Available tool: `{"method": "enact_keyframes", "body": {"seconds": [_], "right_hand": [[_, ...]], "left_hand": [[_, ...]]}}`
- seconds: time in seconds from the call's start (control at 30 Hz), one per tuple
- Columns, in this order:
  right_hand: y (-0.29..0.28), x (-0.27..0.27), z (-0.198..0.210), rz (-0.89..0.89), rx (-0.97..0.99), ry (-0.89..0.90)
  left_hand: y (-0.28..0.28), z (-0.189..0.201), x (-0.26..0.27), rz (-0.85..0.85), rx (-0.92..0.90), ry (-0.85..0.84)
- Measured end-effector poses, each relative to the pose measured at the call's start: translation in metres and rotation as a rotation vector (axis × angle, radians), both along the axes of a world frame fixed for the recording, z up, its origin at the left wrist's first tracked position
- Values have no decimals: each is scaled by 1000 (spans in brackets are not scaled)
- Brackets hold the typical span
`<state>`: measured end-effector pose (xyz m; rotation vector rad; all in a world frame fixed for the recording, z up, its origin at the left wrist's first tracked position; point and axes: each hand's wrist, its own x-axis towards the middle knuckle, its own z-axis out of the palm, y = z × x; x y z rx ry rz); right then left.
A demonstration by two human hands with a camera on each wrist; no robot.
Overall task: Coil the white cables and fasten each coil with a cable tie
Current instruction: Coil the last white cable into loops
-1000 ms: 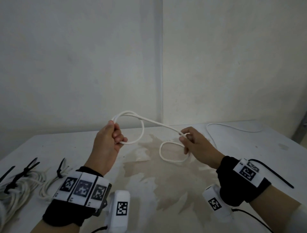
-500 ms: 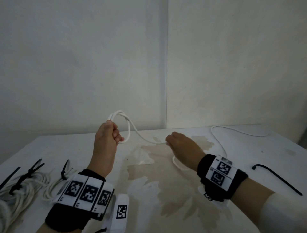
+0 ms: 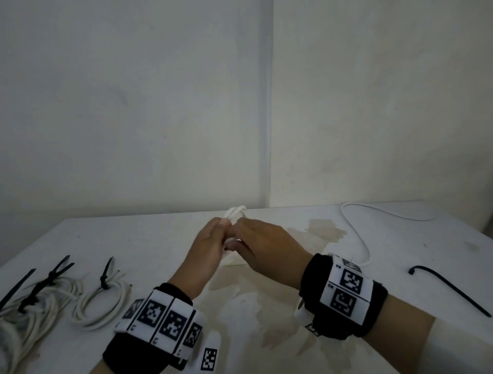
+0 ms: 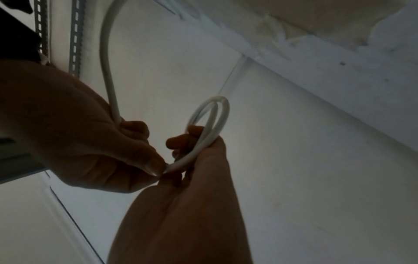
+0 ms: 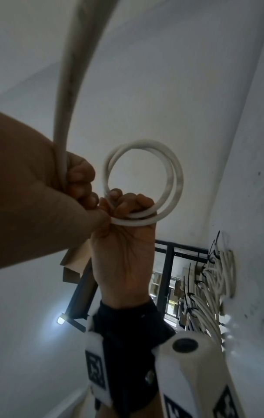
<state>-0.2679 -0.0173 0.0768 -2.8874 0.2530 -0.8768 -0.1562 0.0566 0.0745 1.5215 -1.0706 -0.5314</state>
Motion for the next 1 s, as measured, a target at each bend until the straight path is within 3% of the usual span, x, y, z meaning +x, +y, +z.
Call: {"method": "enact_keyframes", "body": {"seconds": [0.2, 0.4, 0.57, 0.7, 1.0], "right_hand": [[-6, -11, 13, -53, 246, -116], [-22, -16, 13, -17, 419, -201], [-32, -20, 14, -43, 511, -251], [-44, -23, 13, -104, 565, -231], [-55, -34, -6, -200, 620, -157]], "left_hand": [[-2, 4, -9, -59, 64, 50], [2, 12, -13, -172, 98, 221], [10, 13, -13, -225, 87, 179], [12, 13, -8, -191, -8, 227], [9, 20, 14, -61, -313, 635]]}}
